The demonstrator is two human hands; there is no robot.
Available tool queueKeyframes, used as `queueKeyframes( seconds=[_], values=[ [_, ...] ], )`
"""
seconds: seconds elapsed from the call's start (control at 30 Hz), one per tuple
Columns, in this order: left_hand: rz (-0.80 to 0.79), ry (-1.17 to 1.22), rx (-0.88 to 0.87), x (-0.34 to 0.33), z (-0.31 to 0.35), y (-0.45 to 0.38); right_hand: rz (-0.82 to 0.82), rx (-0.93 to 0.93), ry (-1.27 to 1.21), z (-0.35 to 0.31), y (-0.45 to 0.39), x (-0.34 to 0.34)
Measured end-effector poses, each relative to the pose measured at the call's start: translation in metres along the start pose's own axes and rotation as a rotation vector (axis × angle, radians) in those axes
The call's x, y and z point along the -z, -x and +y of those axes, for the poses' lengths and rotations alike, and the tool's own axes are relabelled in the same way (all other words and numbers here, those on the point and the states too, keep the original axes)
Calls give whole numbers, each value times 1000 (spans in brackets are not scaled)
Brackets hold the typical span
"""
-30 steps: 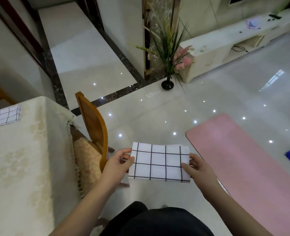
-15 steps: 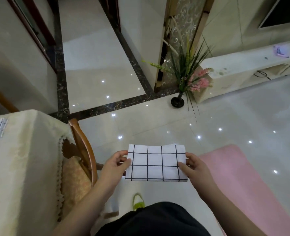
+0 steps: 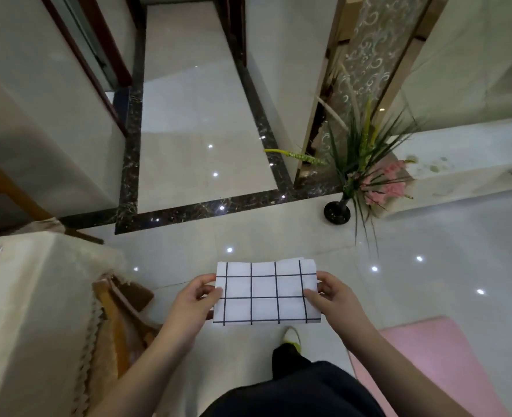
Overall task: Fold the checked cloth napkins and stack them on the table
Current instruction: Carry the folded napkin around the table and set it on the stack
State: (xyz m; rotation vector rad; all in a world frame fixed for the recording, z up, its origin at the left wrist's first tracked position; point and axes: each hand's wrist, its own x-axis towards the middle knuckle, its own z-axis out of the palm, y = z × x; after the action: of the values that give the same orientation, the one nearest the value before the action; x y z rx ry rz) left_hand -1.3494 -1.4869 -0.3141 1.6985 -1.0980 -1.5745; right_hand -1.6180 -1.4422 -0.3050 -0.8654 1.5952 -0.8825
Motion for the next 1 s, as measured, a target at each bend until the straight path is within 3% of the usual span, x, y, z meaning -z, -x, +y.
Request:
queueKeyframes(
  seconds=[0.23, 0.43, 0.7, 1.0],
  values=[
    [116, 58, 12, -20, 52, -42, -165, 27, 41, -51, -95, 24],
    [252, 210, 56, -10, 66, -70, -273, 64, 117, -86, -159, 4],
    [409, 338, 81, 54, 62, -123, -431, 88, 202, -136, -241, -80],
    [439, 349, 18, 151, 78, -172, -509, 128, 269, -197, -306, -188]
  ],
)
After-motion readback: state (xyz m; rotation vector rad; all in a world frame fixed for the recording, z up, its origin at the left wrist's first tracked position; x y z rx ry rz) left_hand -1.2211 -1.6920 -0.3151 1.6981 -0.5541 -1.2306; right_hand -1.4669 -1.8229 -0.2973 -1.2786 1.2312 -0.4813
